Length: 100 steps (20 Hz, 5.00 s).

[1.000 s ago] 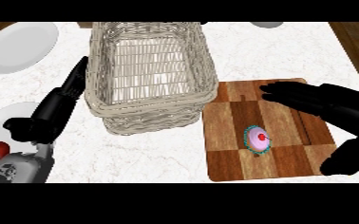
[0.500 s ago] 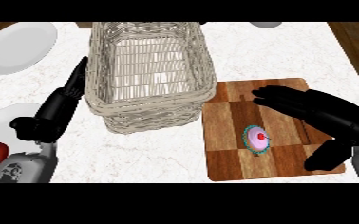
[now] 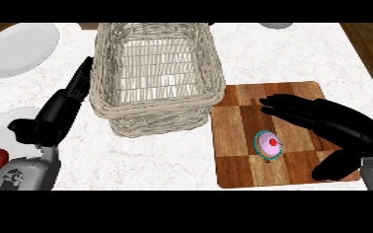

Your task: Pick the cupcake from the cutting board and place it in the basket

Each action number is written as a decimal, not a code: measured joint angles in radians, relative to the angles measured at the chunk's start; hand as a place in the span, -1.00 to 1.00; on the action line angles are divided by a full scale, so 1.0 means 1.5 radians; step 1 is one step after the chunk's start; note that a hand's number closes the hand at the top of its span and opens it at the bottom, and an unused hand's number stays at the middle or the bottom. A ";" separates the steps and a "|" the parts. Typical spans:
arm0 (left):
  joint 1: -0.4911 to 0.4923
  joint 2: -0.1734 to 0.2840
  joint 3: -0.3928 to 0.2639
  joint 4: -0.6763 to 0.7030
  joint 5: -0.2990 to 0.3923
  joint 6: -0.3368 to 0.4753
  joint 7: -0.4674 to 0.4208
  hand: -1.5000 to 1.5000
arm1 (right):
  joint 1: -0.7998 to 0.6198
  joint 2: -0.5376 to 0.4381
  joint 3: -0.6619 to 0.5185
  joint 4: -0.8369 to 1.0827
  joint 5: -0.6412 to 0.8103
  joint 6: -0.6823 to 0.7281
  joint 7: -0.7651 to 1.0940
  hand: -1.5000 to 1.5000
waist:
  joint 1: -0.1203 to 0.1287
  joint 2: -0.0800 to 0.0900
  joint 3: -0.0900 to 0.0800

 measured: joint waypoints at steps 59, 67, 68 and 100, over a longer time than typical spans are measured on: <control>-0.001 -0.075 0.082 -0.007 -0.069 -0.087 0.011 0.00 | 0.074 0.308 0.277 0.067 0.439 -0.181 0.176 1.00 | -0.002 -0.009 -0.005; -0.004 -0.083 0.072 -0.007 -0.079 -0.080 0.010 0.00 | 0.153 0.358 0.487 -0.014 0.299 -0.323 0.445 1.00 | 0.009 -0.002 0.000; -0.005 -0.086 0.071 -0.007 -0.079 -0.079 0.011 0.00 | 0.157 0.359 0.509 -0.025 0.275 -0.353 0.463 1.00 | 0.010 -0.002 0.001; -0.018 -0.087 0.064 0.017 -0.085 -0.087 0.001 0.00 | -0.355 0.358 0.454 -0.073 0.187 -0.701 0.985 1.00 | 0.028 -0.004 -0.004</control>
